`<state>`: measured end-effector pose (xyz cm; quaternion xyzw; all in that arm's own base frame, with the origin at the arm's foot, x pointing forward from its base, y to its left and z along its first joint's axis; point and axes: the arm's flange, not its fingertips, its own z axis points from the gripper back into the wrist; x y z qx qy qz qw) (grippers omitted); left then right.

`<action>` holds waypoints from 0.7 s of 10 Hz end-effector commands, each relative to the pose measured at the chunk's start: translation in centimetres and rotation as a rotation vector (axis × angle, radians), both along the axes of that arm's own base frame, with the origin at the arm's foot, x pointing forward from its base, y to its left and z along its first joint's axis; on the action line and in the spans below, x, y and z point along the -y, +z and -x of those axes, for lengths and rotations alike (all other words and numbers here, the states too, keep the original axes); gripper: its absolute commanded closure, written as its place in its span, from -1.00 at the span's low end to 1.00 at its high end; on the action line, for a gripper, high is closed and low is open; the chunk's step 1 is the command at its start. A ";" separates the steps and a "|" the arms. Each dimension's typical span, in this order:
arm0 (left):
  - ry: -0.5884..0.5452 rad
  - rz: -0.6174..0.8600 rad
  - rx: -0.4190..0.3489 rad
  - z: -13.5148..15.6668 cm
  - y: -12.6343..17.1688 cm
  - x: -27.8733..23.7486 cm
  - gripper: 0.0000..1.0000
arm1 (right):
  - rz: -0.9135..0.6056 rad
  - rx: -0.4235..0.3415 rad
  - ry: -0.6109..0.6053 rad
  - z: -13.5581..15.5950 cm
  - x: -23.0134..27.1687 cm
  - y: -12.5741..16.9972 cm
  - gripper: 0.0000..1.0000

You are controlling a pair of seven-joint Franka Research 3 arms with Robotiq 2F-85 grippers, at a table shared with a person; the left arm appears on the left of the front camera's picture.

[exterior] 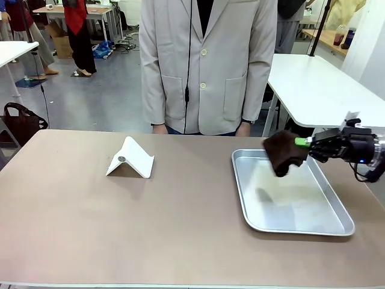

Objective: Clean the surface of the table.
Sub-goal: Clean the area not pointed to by the person.

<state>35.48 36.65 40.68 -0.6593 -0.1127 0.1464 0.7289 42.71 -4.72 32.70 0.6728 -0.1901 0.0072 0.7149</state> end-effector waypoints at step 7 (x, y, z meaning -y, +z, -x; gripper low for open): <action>0.004 0.001 0.005 0.4 0.4 0.5 0.56 | -0.340 -0.016 0.209 5.5 9.2 2.6 0.80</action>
